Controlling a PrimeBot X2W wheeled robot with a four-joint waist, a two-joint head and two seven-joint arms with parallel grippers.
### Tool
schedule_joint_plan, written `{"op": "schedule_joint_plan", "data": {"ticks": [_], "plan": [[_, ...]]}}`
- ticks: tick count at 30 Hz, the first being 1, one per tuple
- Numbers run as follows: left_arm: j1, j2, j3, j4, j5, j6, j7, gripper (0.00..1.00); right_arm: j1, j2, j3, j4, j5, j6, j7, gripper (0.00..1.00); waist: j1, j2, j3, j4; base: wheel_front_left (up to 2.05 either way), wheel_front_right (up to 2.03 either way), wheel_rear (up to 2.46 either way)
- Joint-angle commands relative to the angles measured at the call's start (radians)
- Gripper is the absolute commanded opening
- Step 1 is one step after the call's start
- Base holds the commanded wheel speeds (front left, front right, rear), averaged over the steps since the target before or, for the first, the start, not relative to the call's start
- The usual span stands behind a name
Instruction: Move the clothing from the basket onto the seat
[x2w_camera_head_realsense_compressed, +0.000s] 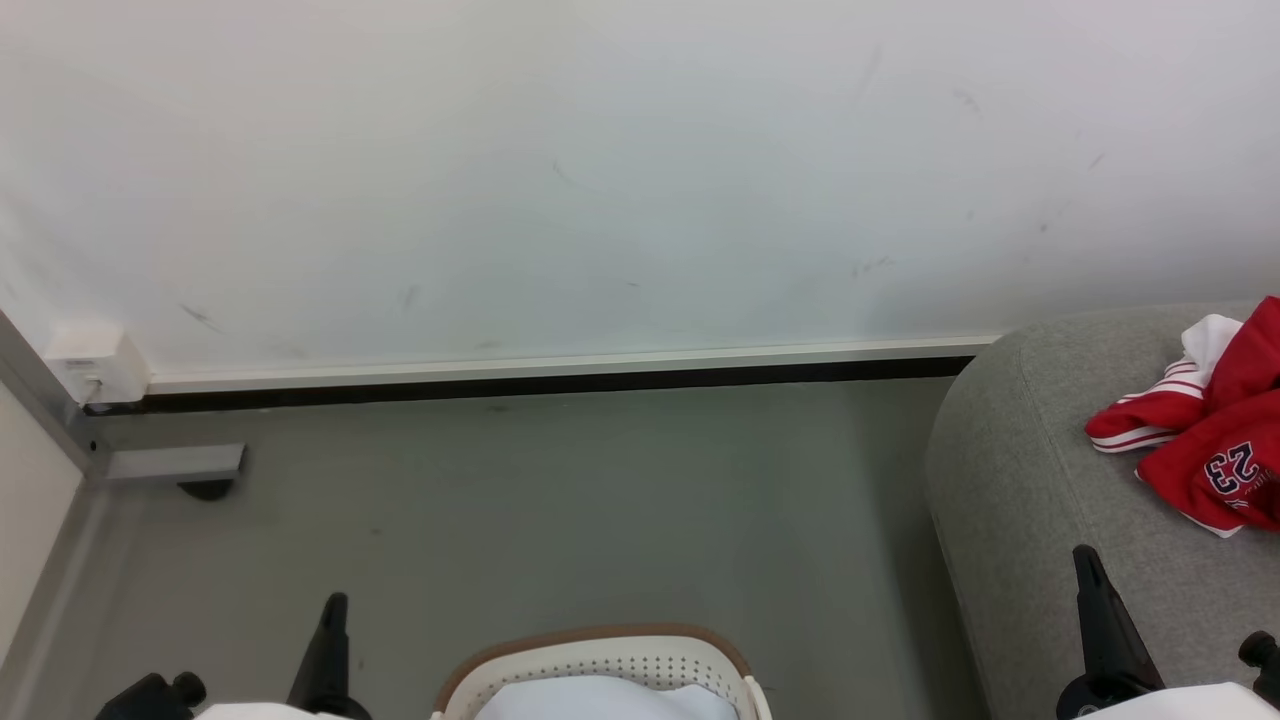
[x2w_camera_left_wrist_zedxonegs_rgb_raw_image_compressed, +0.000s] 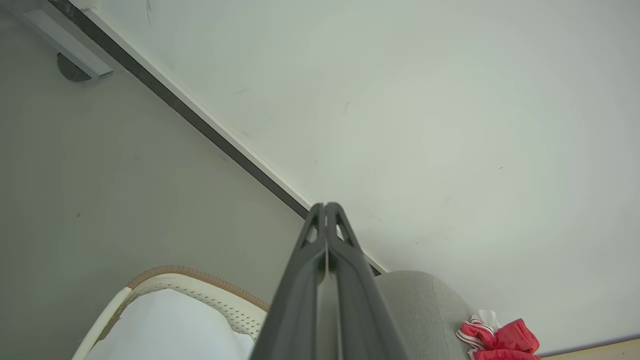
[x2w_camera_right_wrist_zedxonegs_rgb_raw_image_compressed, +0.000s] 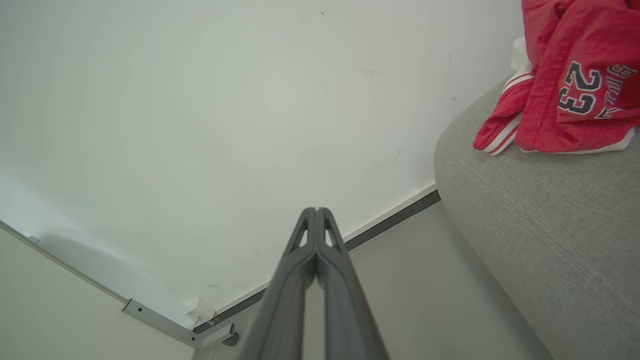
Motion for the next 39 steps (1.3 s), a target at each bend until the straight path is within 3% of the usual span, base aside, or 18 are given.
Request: {"op": "schedule_joint_plan", "data": {"ticks": [1, 39], "plan": [[-0.026, 0.001, 0.012, -0.009, -0.026, -0.006, 0.006, 0.0, -0.025, -0.005, -0.01, -0.008, 0.028, -0.001, 0.005, 0.0, 0.0, 0.0, 0.0, 0.0, 0.0, 0.0, 0.0], [-0.071, -0.041, 0.101, 0.03, -0.357, -0.074, 0.119, 0.0, -0.051, 0.015, -0.096, 0.023, 0.414, -0.001, 0.111, 0.0, -0.0001, 0.0, 0.007, 0.028, 0.0, 0.0, 0.0]]}}
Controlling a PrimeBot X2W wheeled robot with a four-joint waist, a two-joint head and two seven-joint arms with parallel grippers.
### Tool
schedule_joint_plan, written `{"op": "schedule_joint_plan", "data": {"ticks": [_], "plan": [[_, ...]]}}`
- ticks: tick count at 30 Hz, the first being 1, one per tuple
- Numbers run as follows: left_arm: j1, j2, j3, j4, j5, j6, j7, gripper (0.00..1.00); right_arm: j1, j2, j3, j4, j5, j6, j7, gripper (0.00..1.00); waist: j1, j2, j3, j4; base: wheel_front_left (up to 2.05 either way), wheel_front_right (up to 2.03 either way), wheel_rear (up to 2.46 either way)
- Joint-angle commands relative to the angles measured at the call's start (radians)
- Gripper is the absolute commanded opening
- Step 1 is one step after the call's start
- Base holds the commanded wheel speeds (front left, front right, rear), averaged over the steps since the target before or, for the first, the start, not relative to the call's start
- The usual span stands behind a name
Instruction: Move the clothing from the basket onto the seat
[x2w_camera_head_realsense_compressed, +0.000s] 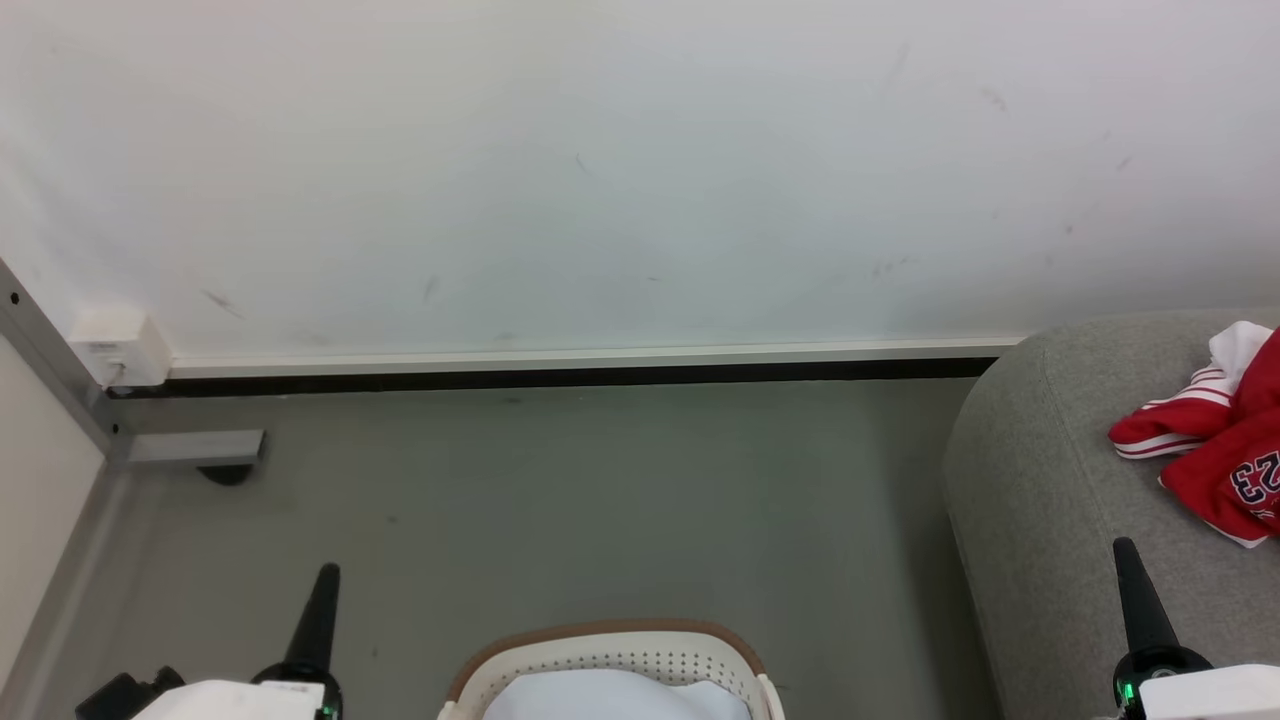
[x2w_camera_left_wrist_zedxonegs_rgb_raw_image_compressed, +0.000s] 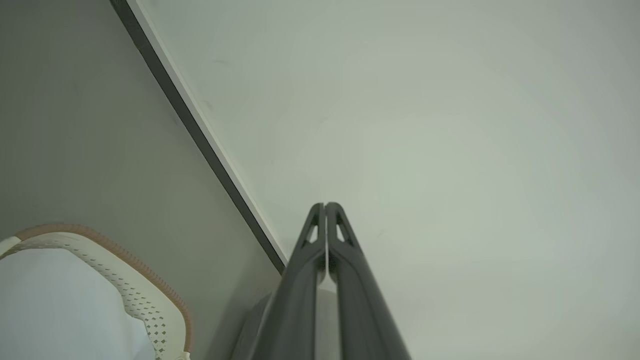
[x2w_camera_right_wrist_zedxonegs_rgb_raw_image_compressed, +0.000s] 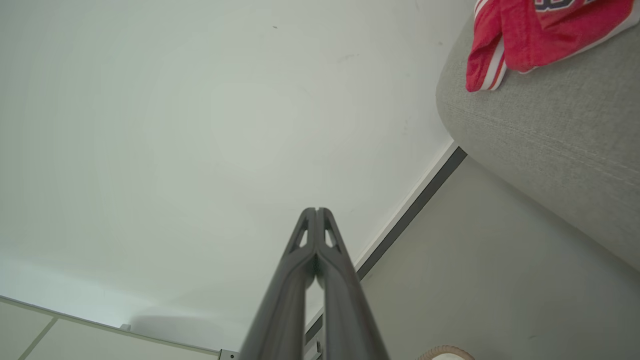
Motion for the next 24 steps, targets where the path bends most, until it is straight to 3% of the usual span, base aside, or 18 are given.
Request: {"op": "schedule_joint_plan", "data": {"ticks": [1, 24], "plan": [[-0.018, 0.002, 0.01, -0.003, -0.017, -0.006, 0.008, 0.0, -0.017, 0.0, -0.007, -0.004, 0.022, -0.001, 0.005, 0.0, 0.0, -0.0001, 0.0, 0.001, 0.0, 0.0, 0.0], [-0.038, -0.02, 0.051, 0.016, -0.171, -0.037, 0.061, 0.0, -0.03, 0.012, -0.052, 0.013, 0.195, -0.002, 0.058, 0.0, 0.0, -0.0001, 0.004, 0.018, 0.0, 0.0, 0.0]]}}
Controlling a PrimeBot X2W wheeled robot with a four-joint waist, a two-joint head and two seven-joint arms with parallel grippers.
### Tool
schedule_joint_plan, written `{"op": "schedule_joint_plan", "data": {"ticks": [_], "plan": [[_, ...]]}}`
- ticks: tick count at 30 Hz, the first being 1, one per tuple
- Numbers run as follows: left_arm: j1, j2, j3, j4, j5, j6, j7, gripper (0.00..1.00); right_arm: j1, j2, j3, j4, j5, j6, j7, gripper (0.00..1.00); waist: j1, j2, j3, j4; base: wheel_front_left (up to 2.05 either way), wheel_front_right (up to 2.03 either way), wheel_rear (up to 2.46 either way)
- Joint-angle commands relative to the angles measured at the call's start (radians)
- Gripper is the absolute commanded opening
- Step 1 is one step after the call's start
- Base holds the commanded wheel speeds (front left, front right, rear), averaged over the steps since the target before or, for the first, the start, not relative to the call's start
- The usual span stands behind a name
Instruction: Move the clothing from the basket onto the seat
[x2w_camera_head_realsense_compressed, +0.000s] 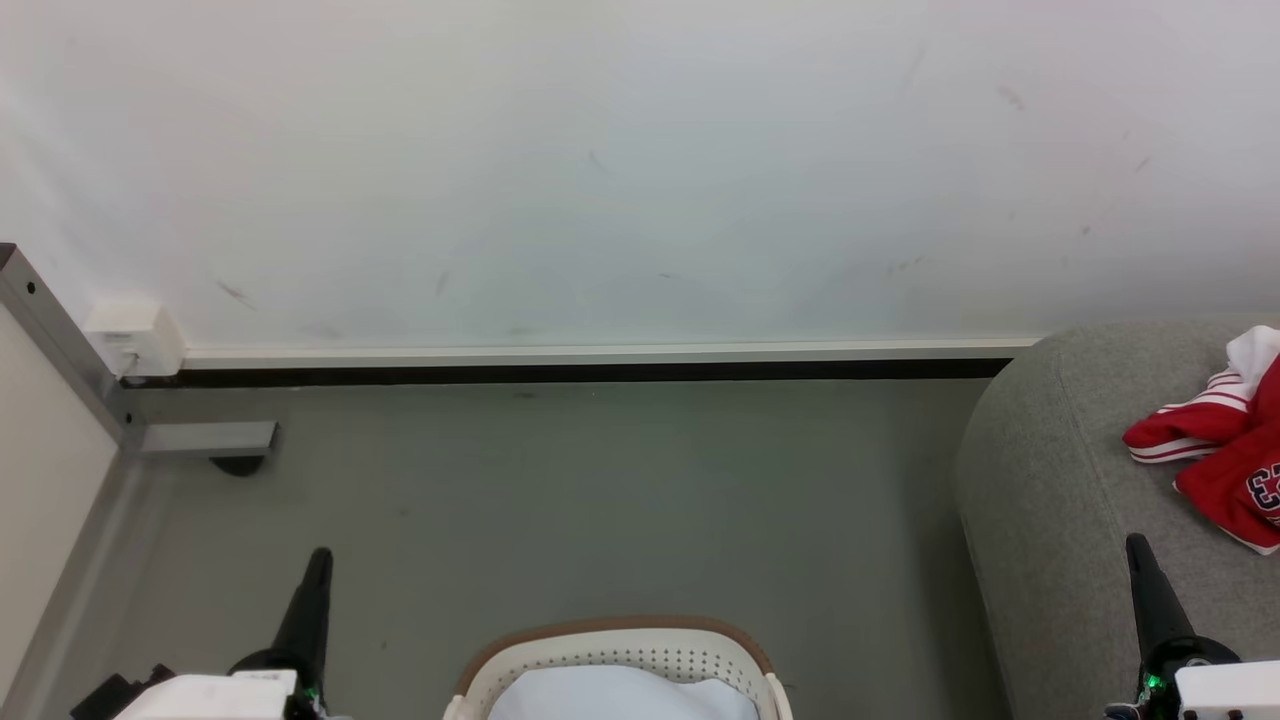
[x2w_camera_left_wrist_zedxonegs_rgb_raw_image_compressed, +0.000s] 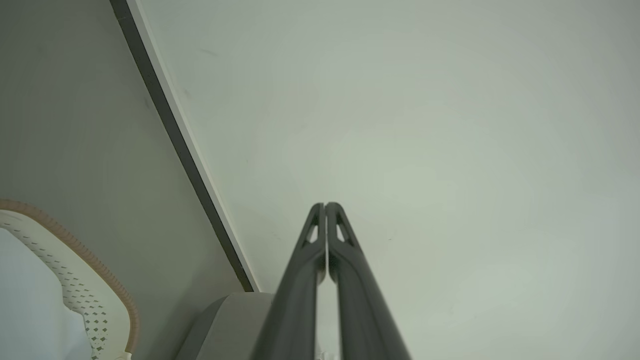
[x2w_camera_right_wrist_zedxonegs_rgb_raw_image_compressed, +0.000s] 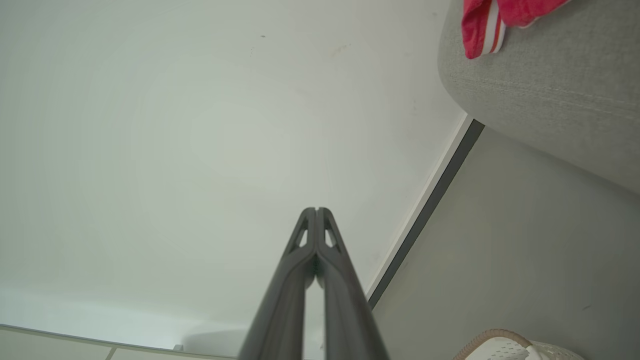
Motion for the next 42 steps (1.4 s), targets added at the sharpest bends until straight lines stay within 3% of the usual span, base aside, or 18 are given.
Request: {"op": "schedule_joint_plan", "data": {"ticks": [1, 25, 42], "plan": [[-0.014, -0.002, 0.008, 0.002, -0.026, -0.007, 0.008, 0.0, -0.015, -0.001, -0.009, 0.002, 0.021, -0.002, 0.005, 0.0, -0.0001, -0.0001, 0.0, 0.001, 0.0, 0.0, 0.0], [-0.03, -0.018, 0.043, 0.017, -0.15, -0.034, 0.053, 0.0, -0.025, 0.01, -0.046, 0.015, 0.162, -0.002, 0.049, 0.0, -0.0001, -0.0001, 0.005, 0.018, 0.0, 0.0, 0.0], [-0.03, -0.018, 0.043, 0.016, -0.148, -0.031, 0.052, 0.0, -0.025, 0.014, -0.05, 0.015, 0.154, -0.002, 0.053, 0.0, -0.0001, -0.0001, 0.005, 0.018, 0.0, 0.0, 0.0]]}}
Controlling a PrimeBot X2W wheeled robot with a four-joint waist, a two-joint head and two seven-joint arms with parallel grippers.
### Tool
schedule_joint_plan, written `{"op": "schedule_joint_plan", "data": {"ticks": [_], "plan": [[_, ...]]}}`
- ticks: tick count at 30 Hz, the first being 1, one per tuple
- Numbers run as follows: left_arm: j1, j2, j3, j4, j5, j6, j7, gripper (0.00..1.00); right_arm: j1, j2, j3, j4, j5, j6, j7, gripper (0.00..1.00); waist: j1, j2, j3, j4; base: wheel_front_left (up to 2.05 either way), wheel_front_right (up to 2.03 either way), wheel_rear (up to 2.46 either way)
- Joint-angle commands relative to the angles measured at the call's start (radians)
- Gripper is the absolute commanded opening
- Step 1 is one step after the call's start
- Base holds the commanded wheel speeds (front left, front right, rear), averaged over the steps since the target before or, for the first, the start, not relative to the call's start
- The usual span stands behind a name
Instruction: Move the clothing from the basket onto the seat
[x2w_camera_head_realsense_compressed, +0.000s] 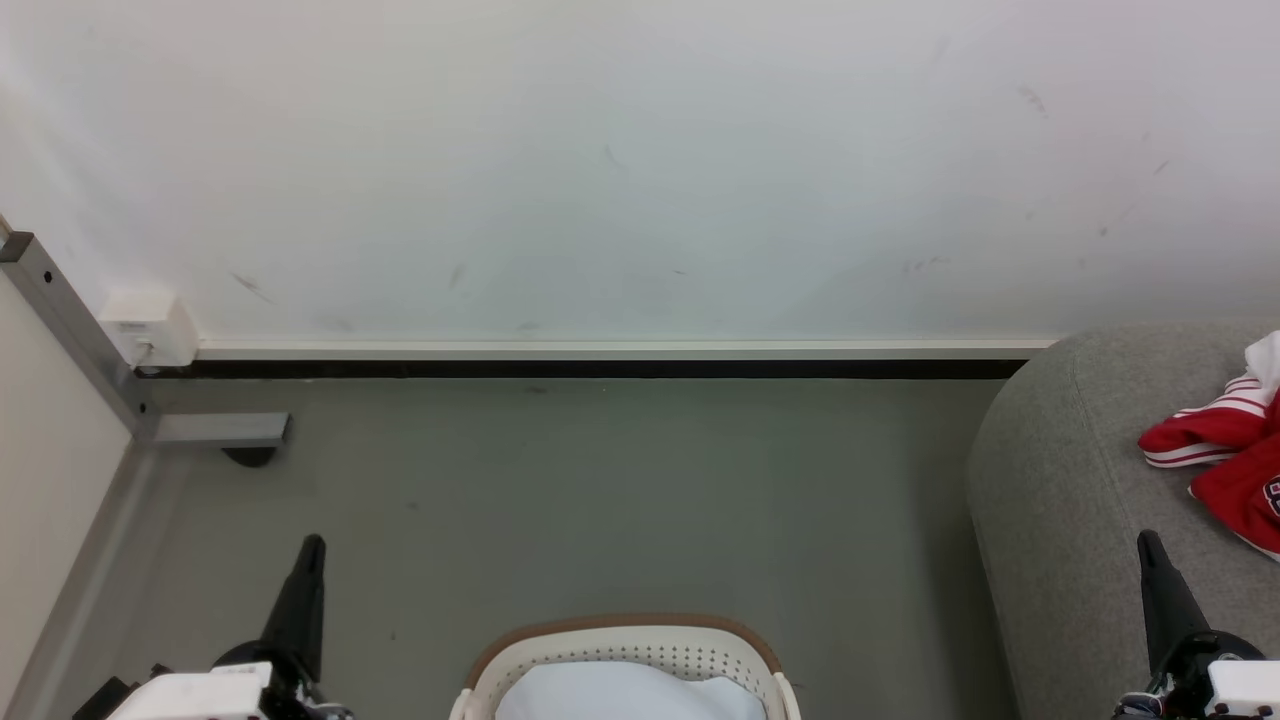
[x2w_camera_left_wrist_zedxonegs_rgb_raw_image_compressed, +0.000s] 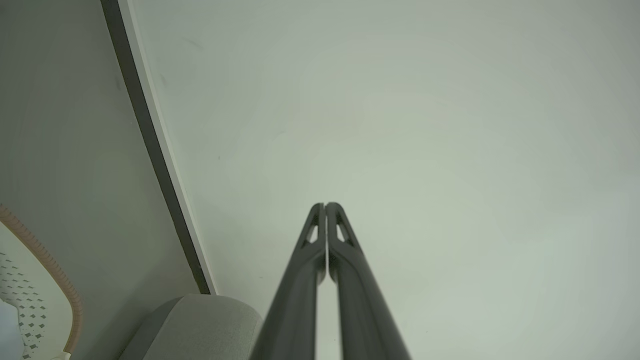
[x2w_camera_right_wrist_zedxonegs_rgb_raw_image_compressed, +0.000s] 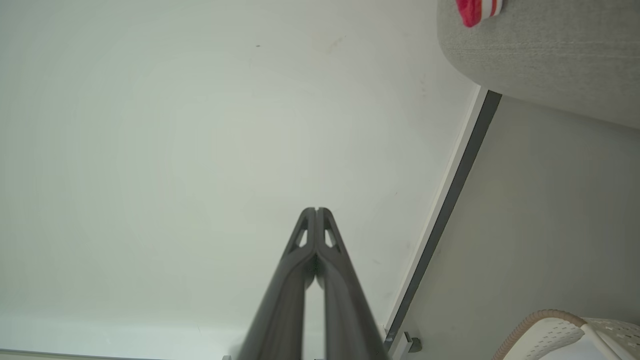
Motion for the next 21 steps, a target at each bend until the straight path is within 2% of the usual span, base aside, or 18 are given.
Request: {"op": "schedule_joint_plan", "data": {"ticks": [1, 21], "plan": [[-0.009, 0.002, 0.003, 0.001, -0.014, -0.001, 0.003, 0.0, -0.01, 0.0, -0.003, 0.002, -0.001, -0.002, 0.002, 0.0, 0.0, 0.0, 0.0, 0.0, 0.0, 0.0, 0.0], [-0.009, 0.001, 0.004, 0.0, -0.012, -0.001, 0.004, 0.0, -0.011, 0.003, -0.007, 0.003, -0.006, -0.002, 0.005, 0.0, 0.0, 0.0, 0.0, 0.0, 0.0, 0.0, 0.0]]}}
